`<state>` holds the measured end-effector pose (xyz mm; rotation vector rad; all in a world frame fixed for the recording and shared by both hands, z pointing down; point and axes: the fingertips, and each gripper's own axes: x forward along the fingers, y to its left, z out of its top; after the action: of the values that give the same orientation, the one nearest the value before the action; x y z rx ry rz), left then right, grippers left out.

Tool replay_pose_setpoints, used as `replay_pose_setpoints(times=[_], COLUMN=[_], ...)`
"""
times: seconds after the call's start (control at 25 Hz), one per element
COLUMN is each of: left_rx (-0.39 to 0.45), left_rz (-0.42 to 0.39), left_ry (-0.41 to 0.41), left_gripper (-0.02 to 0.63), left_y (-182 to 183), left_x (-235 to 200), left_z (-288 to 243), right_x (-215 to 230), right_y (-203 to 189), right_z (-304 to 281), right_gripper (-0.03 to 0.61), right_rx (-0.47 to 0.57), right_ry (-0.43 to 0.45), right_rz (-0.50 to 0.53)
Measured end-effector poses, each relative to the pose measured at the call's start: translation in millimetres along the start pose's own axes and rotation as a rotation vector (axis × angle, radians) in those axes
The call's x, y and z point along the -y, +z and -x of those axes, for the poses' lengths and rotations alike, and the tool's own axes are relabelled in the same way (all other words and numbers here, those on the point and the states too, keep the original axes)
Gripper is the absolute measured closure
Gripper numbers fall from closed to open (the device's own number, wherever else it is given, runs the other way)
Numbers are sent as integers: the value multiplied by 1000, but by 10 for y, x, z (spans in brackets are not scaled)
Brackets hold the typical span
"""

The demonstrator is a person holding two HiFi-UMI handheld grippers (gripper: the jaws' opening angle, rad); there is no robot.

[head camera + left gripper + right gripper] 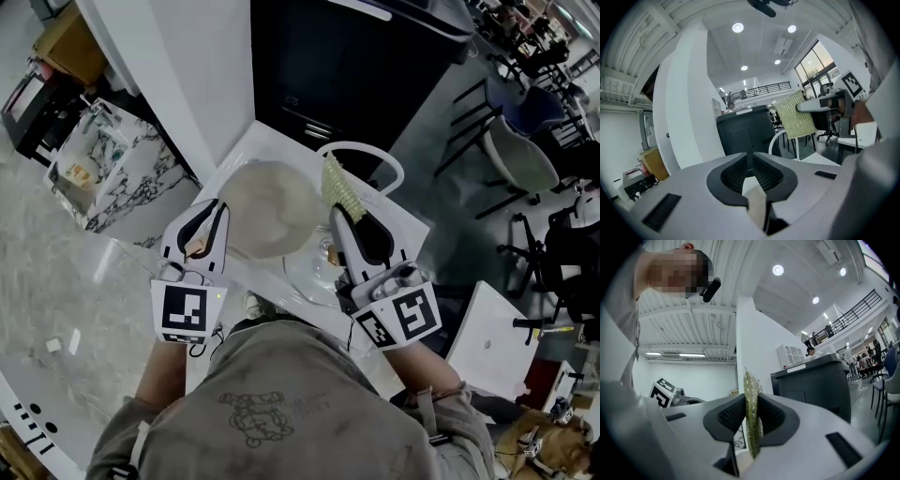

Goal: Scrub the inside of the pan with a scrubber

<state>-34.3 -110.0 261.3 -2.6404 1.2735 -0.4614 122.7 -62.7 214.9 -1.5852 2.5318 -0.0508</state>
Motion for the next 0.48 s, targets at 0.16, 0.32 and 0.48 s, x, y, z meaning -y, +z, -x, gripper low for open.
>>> replay_pose_setpoints(times=[0.16,0.32,0.48], left_rx=[0,5,9], left_rz=[-3,-4,-7], left_ry=[-1,-4,-4], left_gripper=[568,568,568], left_y=[18,32,45], left_x=[3,46,78], left_z=[11,37,51], right_x=[10,17,23], right_y=[7,5,-9], right_z=[11,65,107], right_gripper=[505,505,505], right_rx=[-3,-2,-2], right_ry=[-4,-9,-13], right_rz=[-1,0,-1])
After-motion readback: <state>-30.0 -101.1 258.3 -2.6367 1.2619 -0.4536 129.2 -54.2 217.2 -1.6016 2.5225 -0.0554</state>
